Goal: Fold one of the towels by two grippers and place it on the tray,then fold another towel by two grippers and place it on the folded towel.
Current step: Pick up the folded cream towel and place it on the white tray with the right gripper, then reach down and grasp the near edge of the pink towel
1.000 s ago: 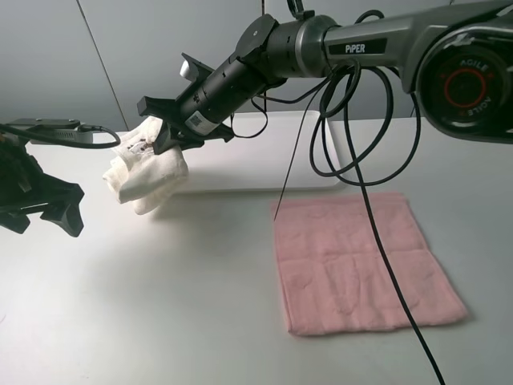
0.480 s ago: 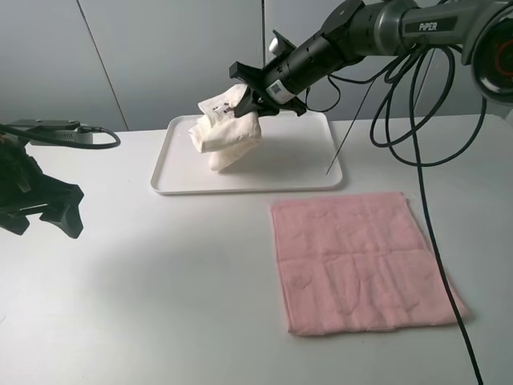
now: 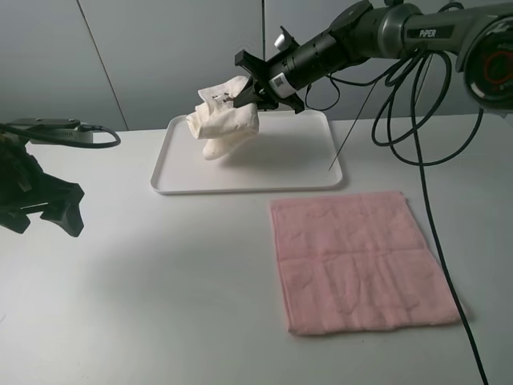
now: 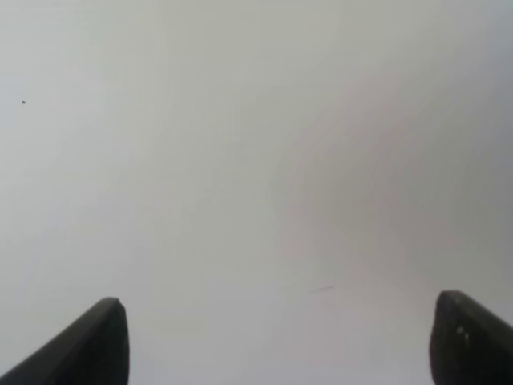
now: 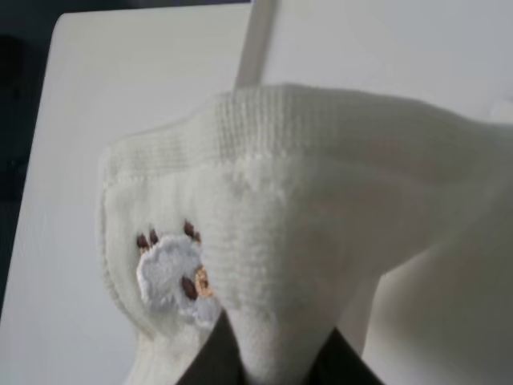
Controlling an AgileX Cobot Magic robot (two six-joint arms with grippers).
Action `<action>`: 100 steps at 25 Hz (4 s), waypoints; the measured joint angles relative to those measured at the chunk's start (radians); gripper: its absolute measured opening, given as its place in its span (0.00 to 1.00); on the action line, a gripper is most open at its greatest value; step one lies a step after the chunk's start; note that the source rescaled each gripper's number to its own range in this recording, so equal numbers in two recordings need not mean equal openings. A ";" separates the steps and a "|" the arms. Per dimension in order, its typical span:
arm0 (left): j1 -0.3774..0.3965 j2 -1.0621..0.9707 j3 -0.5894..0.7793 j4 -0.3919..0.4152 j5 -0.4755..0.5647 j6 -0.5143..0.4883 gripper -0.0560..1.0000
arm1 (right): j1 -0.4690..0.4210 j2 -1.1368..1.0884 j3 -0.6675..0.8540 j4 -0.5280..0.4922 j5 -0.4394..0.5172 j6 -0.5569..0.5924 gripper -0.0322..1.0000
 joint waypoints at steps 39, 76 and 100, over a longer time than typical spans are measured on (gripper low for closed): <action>0.000 0.000 0.000 -0.015 0.012 0.025 0.97 | -0.009 0.017 -0.095 -0.610 -0.096 0.123 1.00; -0.367 0.000 0.002 -0.094 -0.118 0.264 0.97 | -0.017 -0.928 0.977 -1.002 0.201 -0.166 1.00; -0.807 0.360 -0.311 -0.043 -0.045 0.408 0.97 | -0.017 -0.934 1.350 -0.871 0.122 -0.801 1.00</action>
